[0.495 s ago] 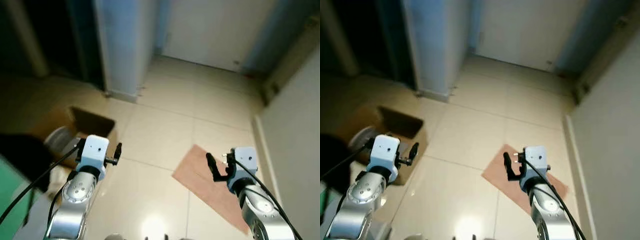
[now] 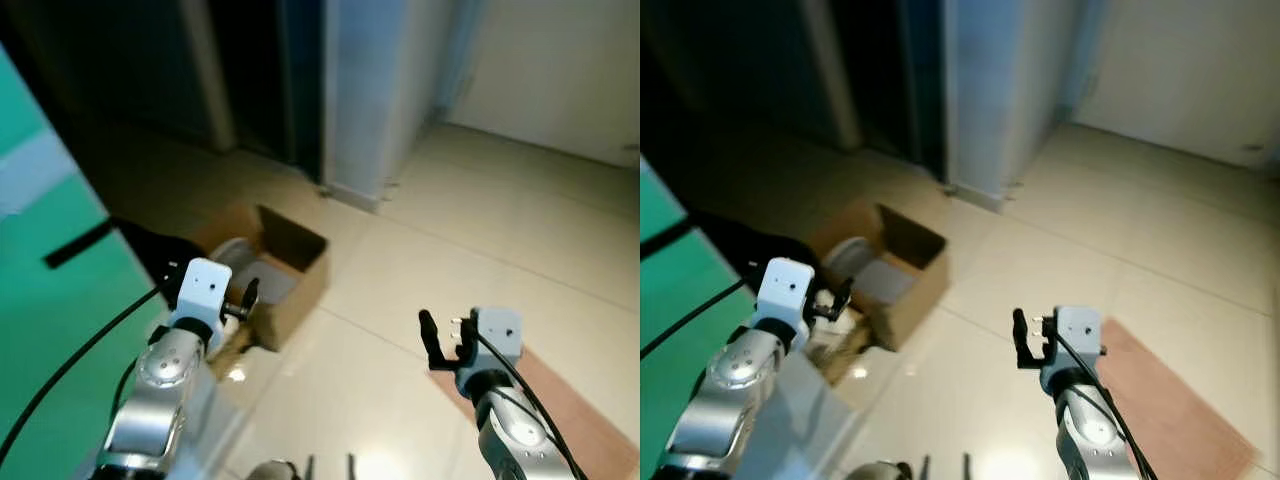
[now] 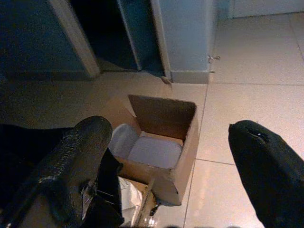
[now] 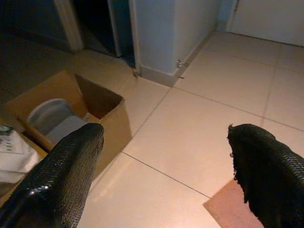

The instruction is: Hang keys on a hook

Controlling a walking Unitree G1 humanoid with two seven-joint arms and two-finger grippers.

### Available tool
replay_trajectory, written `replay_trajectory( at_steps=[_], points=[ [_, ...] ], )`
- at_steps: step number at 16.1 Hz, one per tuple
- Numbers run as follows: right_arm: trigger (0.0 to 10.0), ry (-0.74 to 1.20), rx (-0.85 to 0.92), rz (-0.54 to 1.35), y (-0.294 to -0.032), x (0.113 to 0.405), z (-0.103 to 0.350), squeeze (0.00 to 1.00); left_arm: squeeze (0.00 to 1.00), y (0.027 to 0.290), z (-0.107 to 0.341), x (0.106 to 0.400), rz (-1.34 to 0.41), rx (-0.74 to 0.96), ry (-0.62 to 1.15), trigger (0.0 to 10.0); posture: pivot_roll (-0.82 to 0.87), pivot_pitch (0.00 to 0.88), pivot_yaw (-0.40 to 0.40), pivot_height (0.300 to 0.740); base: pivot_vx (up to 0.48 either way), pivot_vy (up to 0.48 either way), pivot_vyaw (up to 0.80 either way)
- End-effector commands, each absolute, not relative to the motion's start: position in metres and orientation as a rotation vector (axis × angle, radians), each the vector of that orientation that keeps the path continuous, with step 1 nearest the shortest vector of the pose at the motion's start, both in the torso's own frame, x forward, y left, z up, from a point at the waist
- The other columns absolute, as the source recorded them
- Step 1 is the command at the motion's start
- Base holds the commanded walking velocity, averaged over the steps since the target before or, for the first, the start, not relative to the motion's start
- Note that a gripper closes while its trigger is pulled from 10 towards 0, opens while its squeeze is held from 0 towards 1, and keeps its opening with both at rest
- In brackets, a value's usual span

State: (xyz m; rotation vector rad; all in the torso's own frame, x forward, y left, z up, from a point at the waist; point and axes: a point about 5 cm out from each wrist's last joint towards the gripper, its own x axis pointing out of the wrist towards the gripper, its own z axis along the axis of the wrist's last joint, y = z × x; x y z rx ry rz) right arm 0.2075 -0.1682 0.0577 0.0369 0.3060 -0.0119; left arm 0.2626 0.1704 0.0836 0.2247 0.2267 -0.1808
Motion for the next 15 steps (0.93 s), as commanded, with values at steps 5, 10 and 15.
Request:
replay_trajectory(
  at_steps=[5, 10, 15],
  points=[
    [10.0, 0.324, 0.002, 0.032, -0.171, 0.207, 0.058, 1.00, 0.00, 0.178, 0.070, 0.253, -0.162, 0.260, 0.260, 10.0, -0.11, 0.000, -0.027, 0.740, 0.000, 0.000, 0.80],
    [10.0, 0.342, 0.005, 0.072, -0.166, 0.212, 0.055, 1.00, 0.00, 0.181, 0.072, 0.242, -0.202, 0.303, 0.250, 10.0, -0.07, 0.000, -0.057, 0.740, 0.000, 0.000, 0.80],
    [10.0, 0.339, 0.017, 0.035, -0.168, 0.211, 0.054, 1.00, 0.00, 0.181, 0.076, 0.245, -0.217, 0.325, 0.219, 10.0, -0.09, 0.000, -0.035, 0.740, 0.000, 0.000, 0.00]
  ],
)
